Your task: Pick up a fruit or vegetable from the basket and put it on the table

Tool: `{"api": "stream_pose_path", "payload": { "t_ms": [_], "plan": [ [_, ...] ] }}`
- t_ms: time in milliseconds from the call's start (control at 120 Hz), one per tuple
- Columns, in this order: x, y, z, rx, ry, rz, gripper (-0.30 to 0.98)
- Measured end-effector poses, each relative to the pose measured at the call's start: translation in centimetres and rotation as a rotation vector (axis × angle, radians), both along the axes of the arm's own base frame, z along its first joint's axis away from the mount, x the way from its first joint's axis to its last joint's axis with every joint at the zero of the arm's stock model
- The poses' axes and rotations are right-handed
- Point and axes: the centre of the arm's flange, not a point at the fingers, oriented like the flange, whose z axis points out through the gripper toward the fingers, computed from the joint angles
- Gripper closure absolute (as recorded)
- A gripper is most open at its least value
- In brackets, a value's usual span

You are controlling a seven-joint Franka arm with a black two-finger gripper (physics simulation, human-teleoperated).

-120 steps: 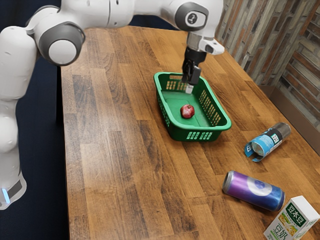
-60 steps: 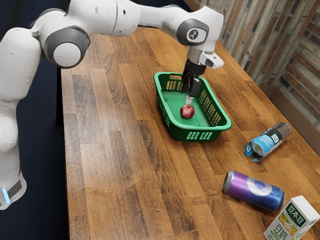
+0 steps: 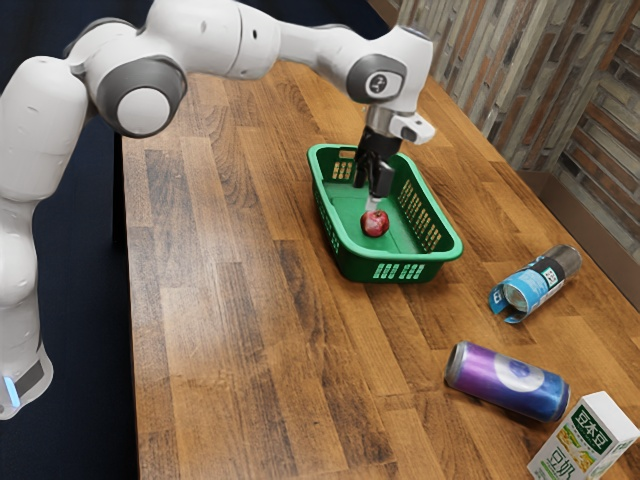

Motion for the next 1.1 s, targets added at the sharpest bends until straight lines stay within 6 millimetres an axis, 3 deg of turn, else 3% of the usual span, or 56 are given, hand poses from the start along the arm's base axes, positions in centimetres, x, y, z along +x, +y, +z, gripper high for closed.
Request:
{"api": "stream_pose_path", "payload": {
  "t_ms": [425,733,1100],
  "plan": [
    [0.9,1.7,-1.8,0.007,-0.030,0.028,0.00],
    [2.0,0.3,-2.7,-0.001,-0.064,0.013,0.00],
    [2.9,0.4,-4.7,-0.001,-0.073,0.018,0.00]
  ]
}}
